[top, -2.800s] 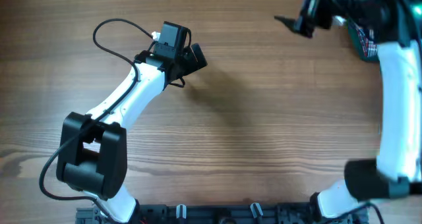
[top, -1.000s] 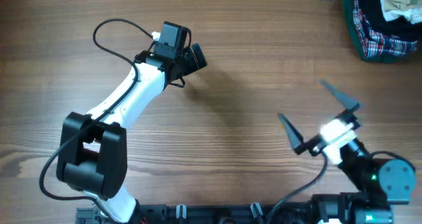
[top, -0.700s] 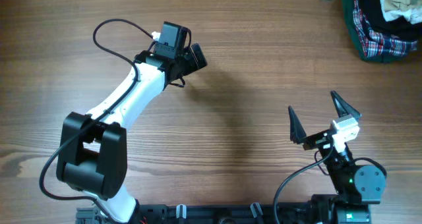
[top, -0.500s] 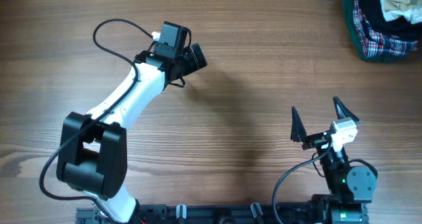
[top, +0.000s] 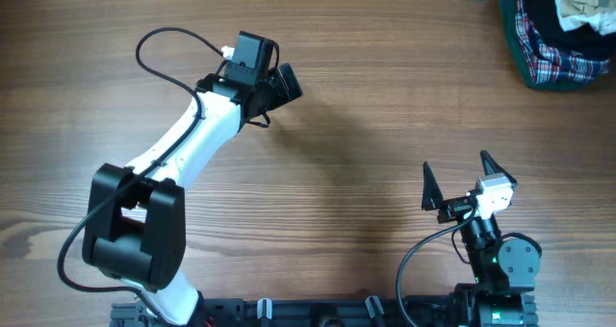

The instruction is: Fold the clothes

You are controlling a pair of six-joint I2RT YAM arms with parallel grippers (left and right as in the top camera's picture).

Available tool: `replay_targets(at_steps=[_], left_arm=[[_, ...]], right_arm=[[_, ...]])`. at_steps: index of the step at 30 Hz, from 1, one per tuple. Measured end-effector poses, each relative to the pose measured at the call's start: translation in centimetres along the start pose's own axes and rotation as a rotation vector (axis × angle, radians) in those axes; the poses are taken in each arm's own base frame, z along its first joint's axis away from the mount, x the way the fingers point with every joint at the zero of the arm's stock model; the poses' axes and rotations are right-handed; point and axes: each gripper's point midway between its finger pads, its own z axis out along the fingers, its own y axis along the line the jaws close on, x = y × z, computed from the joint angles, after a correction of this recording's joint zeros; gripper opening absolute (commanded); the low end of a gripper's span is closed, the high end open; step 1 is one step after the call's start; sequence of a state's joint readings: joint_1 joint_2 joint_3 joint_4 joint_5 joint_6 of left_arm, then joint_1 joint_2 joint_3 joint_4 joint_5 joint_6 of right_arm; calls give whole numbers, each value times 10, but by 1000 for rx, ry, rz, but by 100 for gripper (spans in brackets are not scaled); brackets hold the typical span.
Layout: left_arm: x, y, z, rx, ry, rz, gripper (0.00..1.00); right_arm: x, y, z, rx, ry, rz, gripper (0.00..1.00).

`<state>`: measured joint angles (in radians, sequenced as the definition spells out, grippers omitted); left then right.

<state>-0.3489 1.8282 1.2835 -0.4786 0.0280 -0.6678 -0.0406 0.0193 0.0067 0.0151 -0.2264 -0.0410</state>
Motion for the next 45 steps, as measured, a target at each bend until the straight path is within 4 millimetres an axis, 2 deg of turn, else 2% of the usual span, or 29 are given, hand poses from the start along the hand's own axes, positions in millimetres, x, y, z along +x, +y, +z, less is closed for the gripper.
replay_targets(at_steps=[7,11,14,16,18,19,20,22,24,26,30,32,34,40,42,45], left_arm=[[1,1,0,-3,3,0,100],[-1,12,-6,-61,-14,39,100],[-33,-16,-55,40,-166,219,100],[-52,-41,-109,143,-292,393,100],[-62,-52,-159,211,-394,521,100],[-69,-52,-186,231,-454,559,100],[-74,-48,-201,242,-494,574,100],[-69,-19,-215,234,-519,571,100],[-63,8,-218,232,-577,557,100],[-51,22,-219,255,-666,563,100],[-6,47,-211,314,-813,592,100],[18,64,-202,320,-841,593,100],[34,80,-196,312,-866,585,100],[46,113,-208,267,-1019,546,100],[49,122,-204,257,-1042,530,100],[59,135,-186,236,-989,500,100]], right_arm=[[0,0,0,0,0,0,100],[0,0,0,0,0,0,100],[0,0,0,0,0,0,100],[0,0,0,0,0,0,100],[0,0,0,0,0,0,100],[0,0,0,0,0,0,100],[0,0,0,0,0,0,100],[0,0,0,2,0,0,100],[0,-1,0,4,1,0,100],[0,-1,0,4,1,0,100],[0,-1,0,4,1,0,100],[0,-1,0,4,2,0,100],[0,-1,0,4,1,0,100],[1,-1,0,4,2,1,100],[0,-1,0,4,2,0,100],[0,-1,0,4,2,0,100]])
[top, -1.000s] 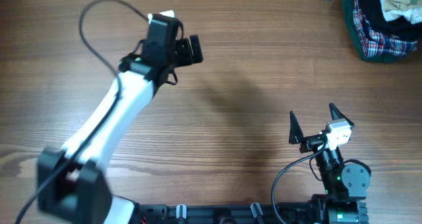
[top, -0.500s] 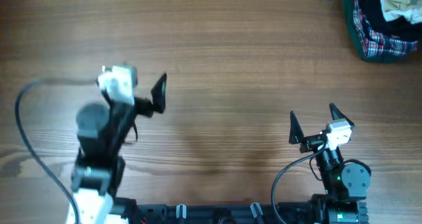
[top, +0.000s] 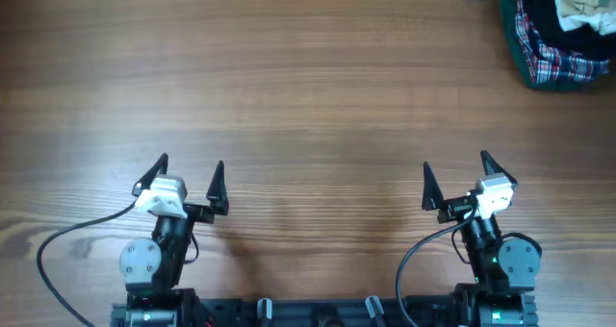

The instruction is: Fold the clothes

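Note:
A heap of clothes point(top: 561, 31), plaid cloth with dark and pale pieces on top, lies at the far right corner of the table, partly cut off by the frame. My left gripper point(top: 189, 177) sits folded back near the front left edge, fingers spread open and holding nothing. My right gripper point(top: 456, 177) rests the same way near the front right edge, open and empty. Both are far from the clothes.
The wooden table point(top: 308, 106) fills the view. A thin wire shape, possibly a hanger, pokes out beside the clothes pile at the top edge. Cables run from both arm bases at the front edge.
My left arm was stretched out over the left middle of the table; now it is folded back at its base with the gripper open. The right arm has not moved.

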You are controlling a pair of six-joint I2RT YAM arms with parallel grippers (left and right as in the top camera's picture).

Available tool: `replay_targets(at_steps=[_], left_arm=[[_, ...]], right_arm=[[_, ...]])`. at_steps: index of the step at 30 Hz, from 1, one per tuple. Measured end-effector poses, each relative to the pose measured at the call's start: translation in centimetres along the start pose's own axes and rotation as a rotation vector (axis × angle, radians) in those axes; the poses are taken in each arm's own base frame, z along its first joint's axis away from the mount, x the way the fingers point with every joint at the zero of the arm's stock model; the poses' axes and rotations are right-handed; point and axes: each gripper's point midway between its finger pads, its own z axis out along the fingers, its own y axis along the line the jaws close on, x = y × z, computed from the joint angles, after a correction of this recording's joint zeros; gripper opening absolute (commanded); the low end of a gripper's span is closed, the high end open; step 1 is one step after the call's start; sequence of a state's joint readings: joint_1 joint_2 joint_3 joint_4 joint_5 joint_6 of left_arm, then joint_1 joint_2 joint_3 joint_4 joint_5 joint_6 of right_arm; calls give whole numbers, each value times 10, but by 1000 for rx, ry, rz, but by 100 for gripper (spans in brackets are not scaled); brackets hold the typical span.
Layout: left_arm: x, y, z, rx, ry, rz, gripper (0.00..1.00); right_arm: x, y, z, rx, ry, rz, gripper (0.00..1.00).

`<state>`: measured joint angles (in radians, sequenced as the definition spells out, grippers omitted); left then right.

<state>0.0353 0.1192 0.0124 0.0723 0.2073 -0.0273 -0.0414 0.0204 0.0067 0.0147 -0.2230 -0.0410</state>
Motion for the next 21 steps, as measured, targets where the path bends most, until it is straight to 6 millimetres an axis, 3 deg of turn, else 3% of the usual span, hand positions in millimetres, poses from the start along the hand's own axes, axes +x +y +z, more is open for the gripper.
replay_targets(at_steps=[3,8,21], left_arm=[[19,3,-4,-15,69,-20,100],[8,2,-6,-13,23,-10,100],[8,3,-7,-18,21,-10,100]], right_arm=[[0,0,0,0,0,0,100],[0,0,0,0,0,0,100],[0,0,0,0,0,0,100]])
